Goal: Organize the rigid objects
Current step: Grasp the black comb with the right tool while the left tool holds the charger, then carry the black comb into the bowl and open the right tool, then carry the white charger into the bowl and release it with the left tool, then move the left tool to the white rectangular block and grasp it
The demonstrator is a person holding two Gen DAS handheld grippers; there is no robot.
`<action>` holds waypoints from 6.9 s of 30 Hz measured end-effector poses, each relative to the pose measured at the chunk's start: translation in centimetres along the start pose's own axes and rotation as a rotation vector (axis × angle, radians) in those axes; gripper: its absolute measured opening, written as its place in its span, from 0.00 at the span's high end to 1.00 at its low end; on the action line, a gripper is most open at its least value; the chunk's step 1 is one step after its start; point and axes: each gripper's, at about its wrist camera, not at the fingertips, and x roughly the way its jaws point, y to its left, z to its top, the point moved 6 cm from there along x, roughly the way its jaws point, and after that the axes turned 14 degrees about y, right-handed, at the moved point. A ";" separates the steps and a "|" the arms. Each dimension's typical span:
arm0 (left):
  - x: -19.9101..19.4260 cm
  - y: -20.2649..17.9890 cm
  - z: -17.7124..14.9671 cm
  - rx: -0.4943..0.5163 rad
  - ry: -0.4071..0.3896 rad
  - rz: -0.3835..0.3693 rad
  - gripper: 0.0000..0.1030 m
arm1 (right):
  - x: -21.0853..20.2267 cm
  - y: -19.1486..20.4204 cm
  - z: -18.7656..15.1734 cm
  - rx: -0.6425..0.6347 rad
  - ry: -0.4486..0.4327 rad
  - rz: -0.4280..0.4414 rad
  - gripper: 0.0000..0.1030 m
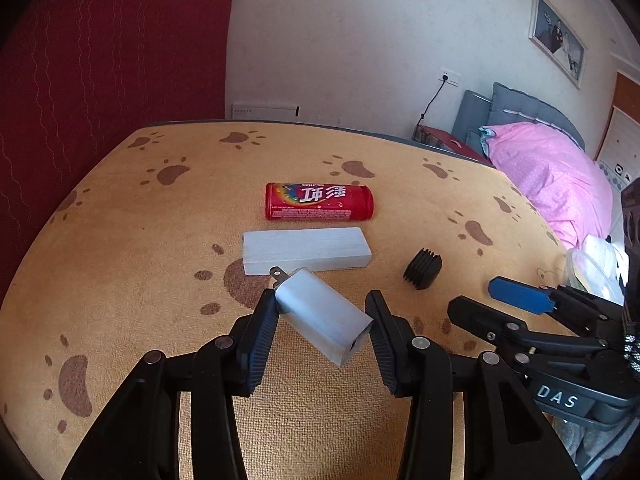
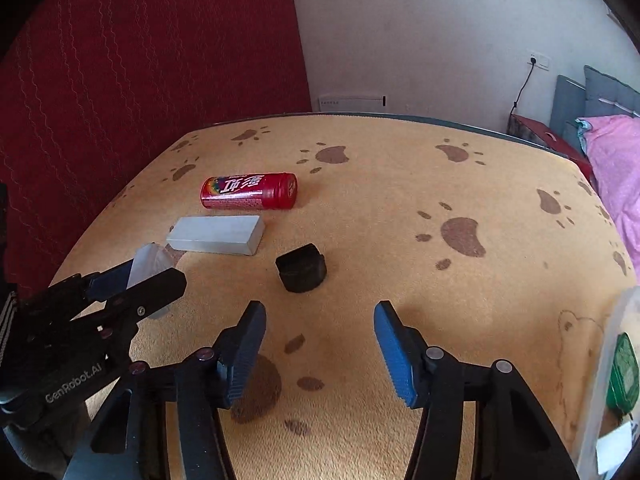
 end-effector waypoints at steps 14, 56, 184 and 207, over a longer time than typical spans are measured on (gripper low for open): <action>0.6 0.5 -0.2 -0.019 0.012 0.009 0.55 | 2.8 0.7 2.5 -0.029 0.028 -0.016 0.48; -0.6 -4.4 -1.8 0.123 0.008 -0.057 0.55 | -8.6 -4.4 -8.3 0.158 -0.113 -0.049 0.68; 0.2 -27.7 -6.2 0.435 0.107 -0.297 0.26 | -17.1 -18.3 -19.2 0.507 -0.319 -0.381 0.34; 0.6 -12.0 -0.9 0.171 0.068 -0.074 0.11 | -13.8 -10.4 -16.3 0.319 -0.220 -0.195 0.07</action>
